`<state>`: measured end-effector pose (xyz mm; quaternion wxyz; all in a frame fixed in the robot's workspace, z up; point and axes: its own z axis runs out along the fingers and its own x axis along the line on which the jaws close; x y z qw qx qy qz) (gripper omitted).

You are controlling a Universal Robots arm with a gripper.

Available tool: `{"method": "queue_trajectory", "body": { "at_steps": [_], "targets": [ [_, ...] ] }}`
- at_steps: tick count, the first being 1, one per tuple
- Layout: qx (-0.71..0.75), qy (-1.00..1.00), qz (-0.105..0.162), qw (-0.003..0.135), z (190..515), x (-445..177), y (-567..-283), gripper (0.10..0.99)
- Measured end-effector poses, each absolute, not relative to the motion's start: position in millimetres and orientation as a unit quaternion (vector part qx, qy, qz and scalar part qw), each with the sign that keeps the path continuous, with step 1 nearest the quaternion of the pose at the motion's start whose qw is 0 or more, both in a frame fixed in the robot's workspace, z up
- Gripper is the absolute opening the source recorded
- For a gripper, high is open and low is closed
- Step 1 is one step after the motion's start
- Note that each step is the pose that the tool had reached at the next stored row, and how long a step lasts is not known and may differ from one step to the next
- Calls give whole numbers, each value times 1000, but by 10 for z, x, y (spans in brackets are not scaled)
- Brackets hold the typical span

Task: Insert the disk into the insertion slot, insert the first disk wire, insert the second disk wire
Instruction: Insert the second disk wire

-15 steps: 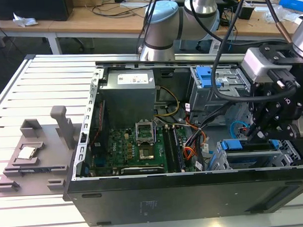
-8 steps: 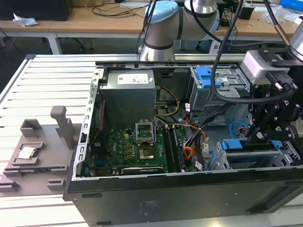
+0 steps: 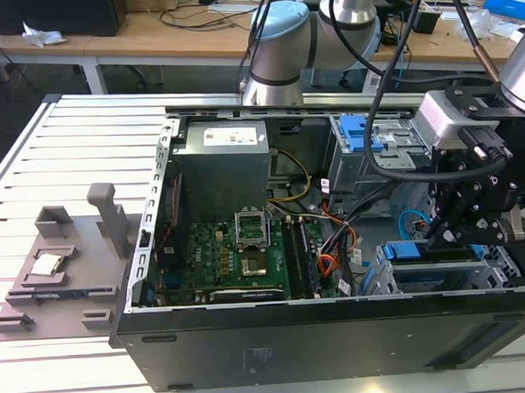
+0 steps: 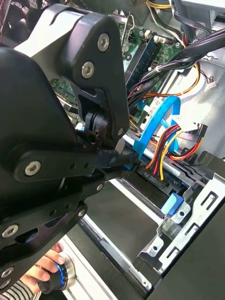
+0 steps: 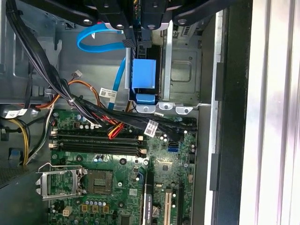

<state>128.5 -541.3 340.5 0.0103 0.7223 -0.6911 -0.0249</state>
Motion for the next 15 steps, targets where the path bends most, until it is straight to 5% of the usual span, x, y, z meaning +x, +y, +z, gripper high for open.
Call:
{"method": "queue_trajectory", "body": {
  "at_steps": [15],
  "targets": [
    [722,-691,-30,5,3406,1284,-5421,161]
  ]
}}
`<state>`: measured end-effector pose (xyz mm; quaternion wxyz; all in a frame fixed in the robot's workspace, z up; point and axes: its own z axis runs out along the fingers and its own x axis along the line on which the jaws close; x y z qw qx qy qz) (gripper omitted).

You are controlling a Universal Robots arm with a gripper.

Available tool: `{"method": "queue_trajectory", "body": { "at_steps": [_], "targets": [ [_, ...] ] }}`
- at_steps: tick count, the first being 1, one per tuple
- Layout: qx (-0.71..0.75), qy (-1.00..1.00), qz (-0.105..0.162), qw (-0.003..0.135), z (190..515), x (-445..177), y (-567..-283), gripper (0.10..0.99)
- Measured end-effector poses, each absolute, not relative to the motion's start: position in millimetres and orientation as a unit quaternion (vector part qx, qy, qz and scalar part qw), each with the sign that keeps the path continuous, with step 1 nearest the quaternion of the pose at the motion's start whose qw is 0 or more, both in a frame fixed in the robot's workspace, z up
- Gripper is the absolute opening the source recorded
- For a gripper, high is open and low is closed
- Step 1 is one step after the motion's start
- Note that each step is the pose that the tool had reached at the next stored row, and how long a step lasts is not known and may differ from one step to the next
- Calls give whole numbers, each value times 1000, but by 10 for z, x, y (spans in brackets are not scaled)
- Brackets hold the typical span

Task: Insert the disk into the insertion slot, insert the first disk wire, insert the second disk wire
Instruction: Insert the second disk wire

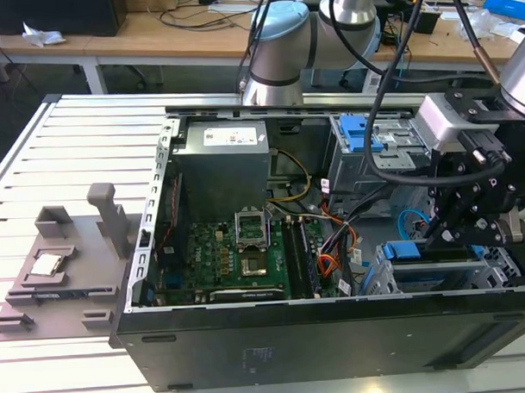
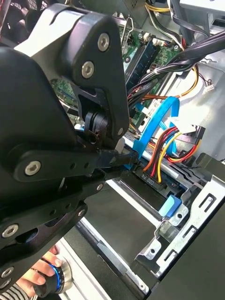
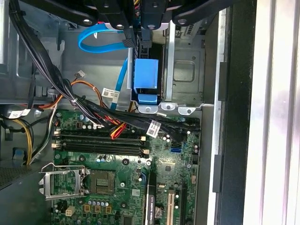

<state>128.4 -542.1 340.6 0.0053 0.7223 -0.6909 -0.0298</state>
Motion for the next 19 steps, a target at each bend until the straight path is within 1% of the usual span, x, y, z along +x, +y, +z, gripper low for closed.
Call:
{"method": "queue_trajectory", "body": {
  "at_steps": [10,12,13,14,19],
  "targets": [
    [722,-691,-30,5,3360,1285,-5448,161],
    [722,-691,-30,5,3358,1285,-5448,173],
    [722,-691,-30,5,3361,1285,-5449,235],
    [722,-691,-30,5,3373,1285,-5449,235],
    [722,-691,-30,5,3654,1284,-5432,235]
  ]
}}
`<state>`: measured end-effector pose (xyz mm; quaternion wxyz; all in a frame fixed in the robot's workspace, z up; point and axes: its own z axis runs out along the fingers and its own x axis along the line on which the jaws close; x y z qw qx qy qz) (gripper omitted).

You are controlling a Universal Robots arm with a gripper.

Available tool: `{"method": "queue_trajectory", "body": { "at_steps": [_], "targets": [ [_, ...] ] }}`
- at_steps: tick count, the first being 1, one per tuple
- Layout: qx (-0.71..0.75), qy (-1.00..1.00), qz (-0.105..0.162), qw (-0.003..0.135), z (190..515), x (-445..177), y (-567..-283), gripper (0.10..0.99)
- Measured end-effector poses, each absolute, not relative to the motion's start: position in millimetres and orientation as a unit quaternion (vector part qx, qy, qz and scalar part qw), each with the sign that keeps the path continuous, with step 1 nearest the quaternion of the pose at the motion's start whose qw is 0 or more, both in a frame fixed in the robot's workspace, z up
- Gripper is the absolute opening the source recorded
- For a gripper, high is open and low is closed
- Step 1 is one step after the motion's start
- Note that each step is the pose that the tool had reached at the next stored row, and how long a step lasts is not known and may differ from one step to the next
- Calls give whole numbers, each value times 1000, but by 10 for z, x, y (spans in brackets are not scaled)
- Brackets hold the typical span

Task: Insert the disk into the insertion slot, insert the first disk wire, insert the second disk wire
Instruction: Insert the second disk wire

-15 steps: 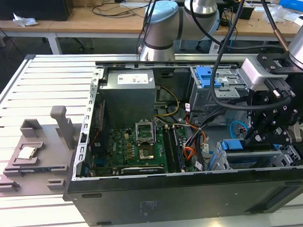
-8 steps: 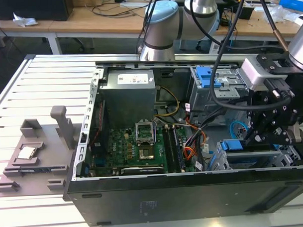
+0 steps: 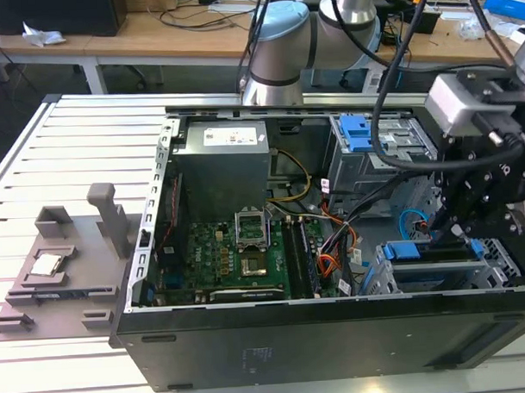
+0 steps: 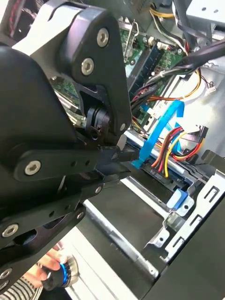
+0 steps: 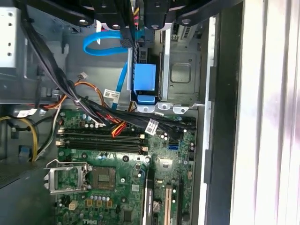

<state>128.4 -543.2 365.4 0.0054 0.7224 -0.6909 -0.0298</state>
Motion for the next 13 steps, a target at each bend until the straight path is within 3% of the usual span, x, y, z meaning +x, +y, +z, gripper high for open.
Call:
{"method": "queue_trajectory", "body": {
  "at_steps": [1,3,13],
  "targets": [
    [722,-691,-30,5,3690,1284,-5427,224],
    [722,-691,-29,5,3864,1283,-5409,106],
    [722,-691,-29,5,3977,1282,-5407,106]
  ]
}}
